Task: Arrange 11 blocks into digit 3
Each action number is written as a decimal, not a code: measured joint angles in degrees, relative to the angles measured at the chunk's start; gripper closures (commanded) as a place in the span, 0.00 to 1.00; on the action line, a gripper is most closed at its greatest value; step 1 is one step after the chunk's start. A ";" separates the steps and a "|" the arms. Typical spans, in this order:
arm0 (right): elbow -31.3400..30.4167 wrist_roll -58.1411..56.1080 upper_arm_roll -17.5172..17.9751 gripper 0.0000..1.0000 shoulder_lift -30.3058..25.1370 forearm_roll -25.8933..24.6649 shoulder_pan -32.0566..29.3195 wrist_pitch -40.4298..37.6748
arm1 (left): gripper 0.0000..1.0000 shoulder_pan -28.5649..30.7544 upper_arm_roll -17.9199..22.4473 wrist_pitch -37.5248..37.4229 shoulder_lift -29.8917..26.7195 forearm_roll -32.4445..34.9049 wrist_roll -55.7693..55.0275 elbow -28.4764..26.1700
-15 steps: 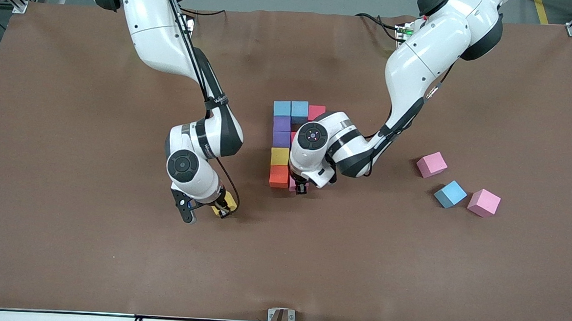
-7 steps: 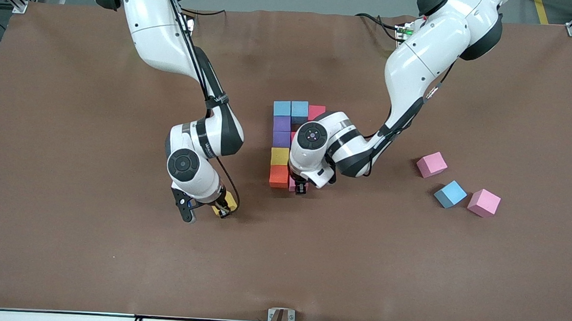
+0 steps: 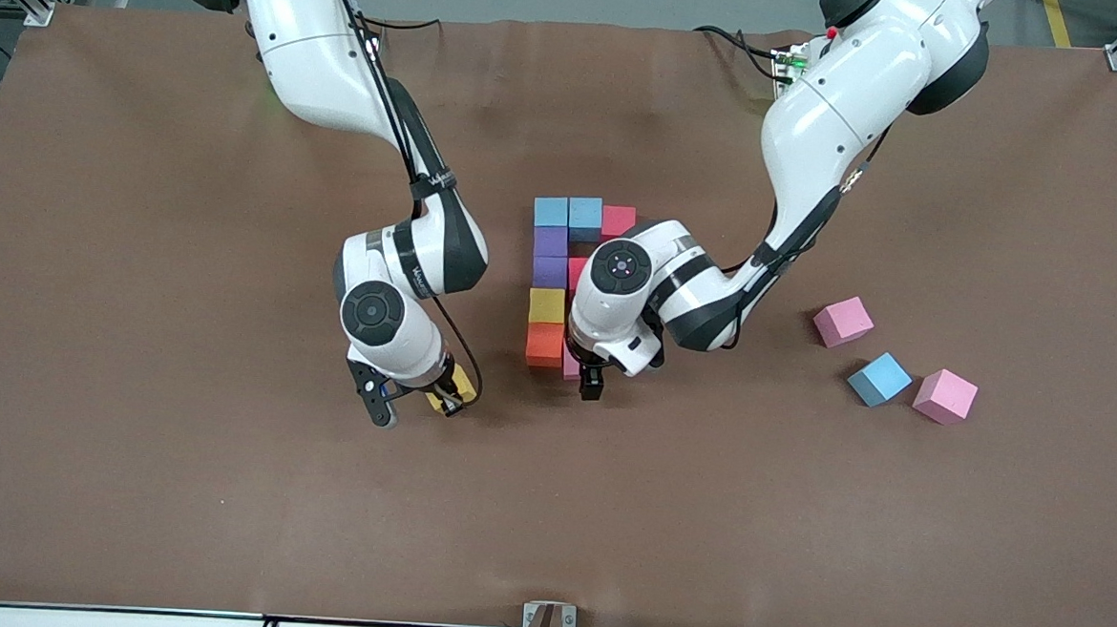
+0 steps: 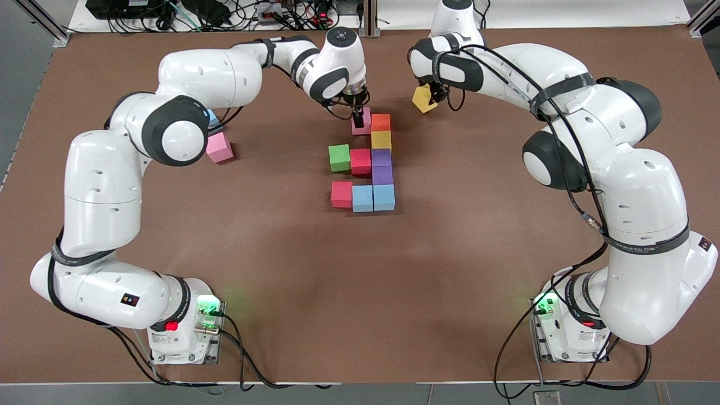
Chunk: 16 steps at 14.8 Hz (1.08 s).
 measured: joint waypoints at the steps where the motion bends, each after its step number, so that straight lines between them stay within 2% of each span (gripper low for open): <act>1: 0.00 0.02 -0.01 1.00 -0.05 0.00 0.02 -0.01 | 0.00 0.02 -0.01 -0.78 -0.75 0.00 0.00 -0.01; 4: -0.10 0.05 -0.07 1.00 -0.04 0.00 -0.01 0.01 | 0.00 0.61 -0.12 -2.90 -3.09 0.00 0.00 -0.23; 7: -0.17 1.31 -0.21 1.00 -0.03 0.01 -0.25 1.28 | 0.00 4.63 -2.24 -3.71 -6.23 0.00 2.49 -1.85; 11: 0.21 9.82 0.19 1.00 -0.03 0.01 0.70 2.31 | 0.00 15.42 -8.10 -4.34 -12.50 0.00 13.46 -8.89; 16: 3.09 21.15 0.27 1.00 -0.05 -0.04 6.16 0.40 | 0.00 29.98 -13.83 -4.47 -20.37 0.00 31.91 -21.10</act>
